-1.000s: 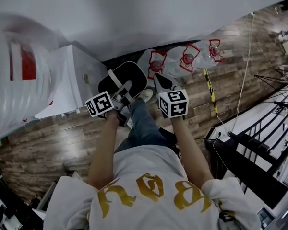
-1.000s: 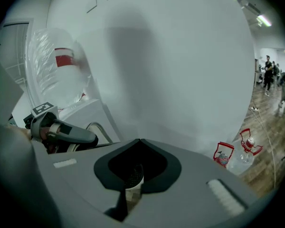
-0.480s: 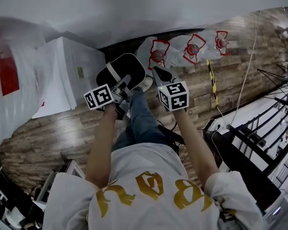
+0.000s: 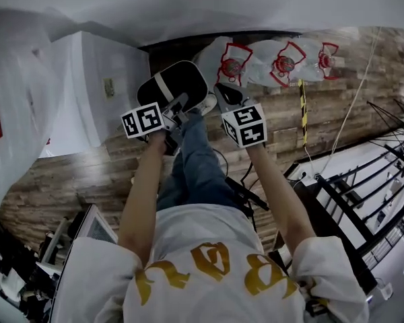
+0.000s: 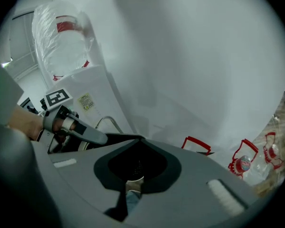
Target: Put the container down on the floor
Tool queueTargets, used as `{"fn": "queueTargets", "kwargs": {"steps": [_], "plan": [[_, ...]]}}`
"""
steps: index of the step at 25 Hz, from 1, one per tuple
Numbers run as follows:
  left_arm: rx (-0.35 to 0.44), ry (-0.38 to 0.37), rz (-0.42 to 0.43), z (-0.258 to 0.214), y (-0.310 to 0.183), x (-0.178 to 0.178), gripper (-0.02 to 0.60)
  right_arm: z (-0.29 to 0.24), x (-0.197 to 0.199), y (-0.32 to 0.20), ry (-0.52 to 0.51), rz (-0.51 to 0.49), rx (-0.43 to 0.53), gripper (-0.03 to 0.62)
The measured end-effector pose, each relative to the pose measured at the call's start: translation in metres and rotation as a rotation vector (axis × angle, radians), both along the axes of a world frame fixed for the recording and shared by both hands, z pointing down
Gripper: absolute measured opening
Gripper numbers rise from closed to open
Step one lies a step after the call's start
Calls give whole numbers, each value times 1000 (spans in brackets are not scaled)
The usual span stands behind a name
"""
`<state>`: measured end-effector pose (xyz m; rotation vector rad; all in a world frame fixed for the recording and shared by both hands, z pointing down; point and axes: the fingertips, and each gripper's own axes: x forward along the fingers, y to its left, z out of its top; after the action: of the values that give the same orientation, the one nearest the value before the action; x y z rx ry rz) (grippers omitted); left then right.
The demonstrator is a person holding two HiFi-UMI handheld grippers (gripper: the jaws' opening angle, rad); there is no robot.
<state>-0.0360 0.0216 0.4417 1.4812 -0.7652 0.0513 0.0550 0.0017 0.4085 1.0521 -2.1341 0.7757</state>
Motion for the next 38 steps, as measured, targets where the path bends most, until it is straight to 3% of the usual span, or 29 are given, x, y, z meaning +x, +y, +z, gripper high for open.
{"fn": "queueTargets", "kwargs": {"steps": [10, 16, 30, 38], "plan": [[-68, -83, 23, 66, 3, -8, 20, 58, -15, -1, 23, -67, -38, 26], [-101, -103, 6, 104, -1, -13, 20, 90, -22, -3, 9, -66, -66, 26], [-155, -202, 51, 180, -1, -22, 18, 151, -30, -3, -17, -35, -119, 26], [-177, -212, 62, 220, -5, -24, 20, 184, -63, 10, -73, -60, -158, 26]]}}
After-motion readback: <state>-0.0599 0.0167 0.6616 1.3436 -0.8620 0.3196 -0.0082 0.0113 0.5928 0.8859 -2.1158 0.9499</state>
